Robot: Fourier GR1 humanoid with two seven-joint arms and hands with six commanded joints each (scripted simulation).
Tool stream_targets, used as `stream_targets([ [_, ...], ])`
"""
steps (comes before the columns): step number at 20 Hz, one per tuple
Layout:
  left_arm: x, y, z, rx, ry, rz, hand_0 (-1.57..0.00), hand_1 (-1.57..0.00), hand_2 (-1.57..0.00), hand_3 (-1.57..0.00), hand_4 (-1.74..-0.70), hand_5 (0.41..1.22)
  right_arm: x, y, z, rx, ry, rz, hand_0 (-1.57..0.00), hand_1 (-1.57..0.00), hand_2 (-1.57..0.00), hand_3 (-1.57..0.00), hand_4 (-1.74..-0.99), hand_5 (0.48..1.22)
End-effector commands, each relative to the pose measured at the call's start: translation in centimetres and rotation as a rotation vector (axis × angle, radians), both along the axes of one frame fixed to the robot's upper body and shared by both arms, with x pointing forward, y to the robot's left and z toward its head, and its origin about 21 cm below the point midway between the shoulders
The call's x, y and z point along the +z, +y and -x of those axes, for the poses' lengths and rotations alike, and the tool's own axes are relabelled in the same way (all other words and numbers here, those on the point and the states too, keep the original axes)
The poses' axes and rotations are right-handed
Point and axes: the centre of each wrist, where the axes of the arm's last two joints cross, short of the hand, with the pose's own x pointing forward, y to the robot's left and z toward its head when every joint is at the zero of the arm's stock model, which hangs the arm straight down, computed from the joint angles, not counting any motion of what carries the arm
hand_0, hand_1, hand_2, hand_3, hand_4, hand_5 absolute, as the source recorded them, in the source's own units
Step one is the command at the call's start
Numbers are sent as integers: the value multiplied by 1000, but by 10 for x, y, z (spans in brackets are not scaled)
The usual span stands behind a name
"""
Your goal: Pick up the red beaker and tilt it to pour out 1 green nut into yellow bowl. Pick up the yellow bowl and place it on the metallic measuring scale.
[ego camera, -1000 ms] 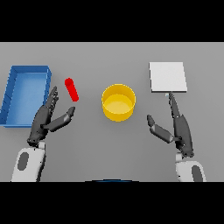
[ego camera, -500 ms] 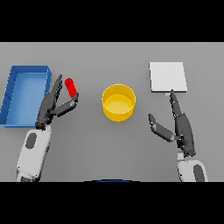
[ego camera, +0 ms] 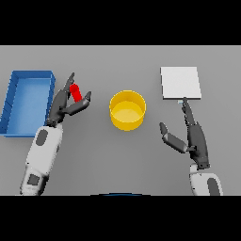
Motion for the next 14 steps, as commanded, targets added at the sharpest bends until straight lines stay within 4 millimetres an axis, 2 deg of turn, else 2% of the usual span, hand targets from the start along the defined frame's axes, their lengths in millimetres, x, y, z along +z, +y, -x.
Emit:
stream_targets([
  [1, -2, -3, -1, -7, -6, 6, 1, 1, 1, 1, -1289, 683, 0, -4, -1, -12, 3, 2, 1, 1, 1, 1, -1268, 641],
  [3, -1, 2, -7, -10, 0, 4, 1, 1, 1, 1, -1297, 686, 2, -3, -3, -12, 11, 2, 1, 1, 1, 1, -1268, 639],
  [5, -2, -5, -10, -23, -12, 33, 1, 1, 1, 1, -1320, 692, 1, -5, 0, -8, 1, 6, 1, 1, 1, 1, -1264, 640],
  [8, -5, -4, -15, -12, -22, 58, 1, 1, 0, 1, -1348, 704, 3, -5, -2, -14, 7, 11, 1, 1, 1, 1, -1261, 641],
  [9, -6, -7, -15, -5, -29, 82, 1, -26, -67, -31, -1378, 724, 1, -6, -1, -14, 11, 10, 1, 1, 1, 1, -1259, 642],
  [10, -5, -7, -19, 10, -27, 99, -119, -146, -182, -124, -1410, 750, 0, -2, -4, -18, 18, 4, 1, 1, 1, 1, -1260, 642],
  [11, -7, -9, -19, 25, -21, 114, -285, -328, -364, -292, -1449, 783, 0, -3, 1, -13, -6, 10, 1, 1, 1, 1, -1258, 644],
  [12, -8, -8, -20, 46, -12, 107, -441, -481, -523, -547, -1448, 871, 0, -6, 1, -19, -1, 9, 1, 1, 1, 1, -1257, 645],
  [14, -5, -13, -25, 46, -30, 82, -844, -874, -900, -838, -1541, 997, 2, -5, 0, -20, -4, 13, 1, 1, 1, 1, -1256, 646],
])
